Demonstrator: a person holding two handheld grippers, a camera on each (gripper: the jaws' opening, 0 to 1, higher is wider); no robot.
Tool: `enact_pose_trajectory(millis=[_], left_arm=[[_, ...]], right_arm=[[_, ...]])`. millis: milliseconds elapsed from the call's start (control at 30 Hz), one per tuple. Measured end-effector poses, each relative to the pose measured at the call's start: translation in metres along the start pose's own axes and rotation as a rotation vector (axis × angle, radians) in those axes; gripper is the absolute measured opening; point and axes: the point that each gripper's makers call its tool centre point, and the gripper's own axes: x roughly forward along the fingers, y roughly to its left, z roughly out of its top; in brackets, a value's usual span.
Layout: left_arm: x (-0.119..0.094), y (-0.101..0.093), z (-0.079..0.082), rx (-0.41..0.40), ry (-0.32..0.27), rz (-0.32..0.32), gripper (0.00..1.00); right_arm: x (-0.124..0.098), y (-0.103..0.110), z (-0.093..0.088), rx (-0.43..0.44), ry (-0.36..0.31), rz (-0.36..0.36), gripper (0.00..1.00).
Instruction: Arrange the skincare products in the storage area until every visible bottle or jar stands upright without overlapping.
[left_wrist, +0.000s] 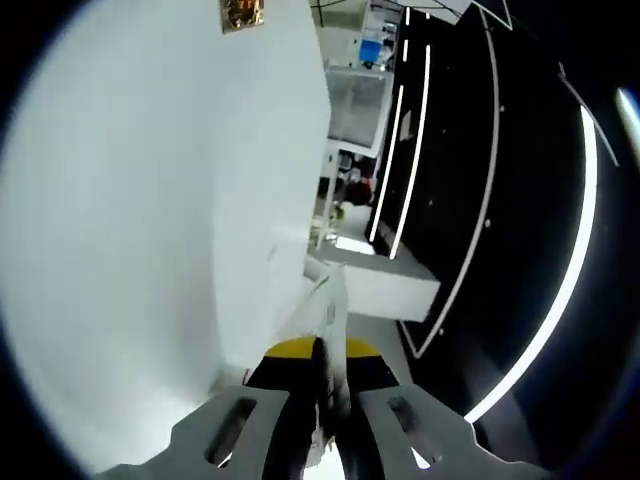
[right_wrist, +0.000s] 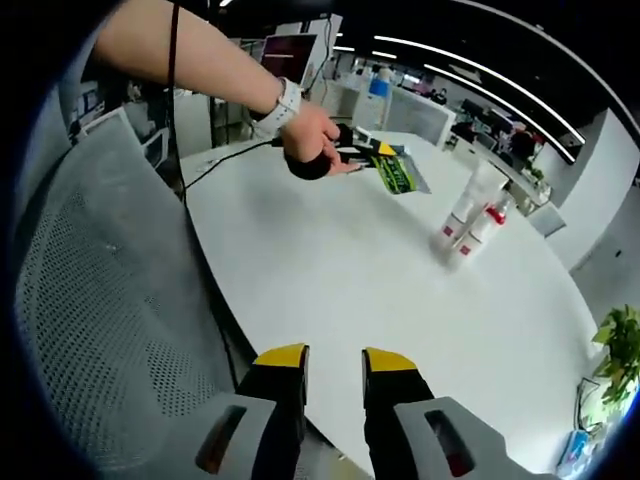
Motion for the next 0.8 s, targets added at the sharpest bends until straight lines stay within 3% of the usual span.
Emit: enact_pose_trajectory(millis=[267, 400, 700, 800], left_arm=[[0.011, 0.033, -0.006, -0.05, -0.044, 0.044, 0.0], [0.019, 0.04, -0.011, -0.048, -0.06, 0.055, 0.0], [0.022, 0.061, -0.018, 0.093, -0.074, 0.134, 0.0], [0.024, 0.067, -0.024, 0.164, -0.039, 0.176, 0.0]], right_arm=[[0.001, 0.002, -0.003, 0.0, 0.016, 0.014, 0.15], [0.002, 0.001, -0.005, 0.013, 0.028, 0.012, 0.15], [0.003, 0.003, -0.009, 0.02, 0.048, 0.025, 0.15], [0.004, 0.005, -0.011, 0.021, 0.055, 0.034, 0.16]])
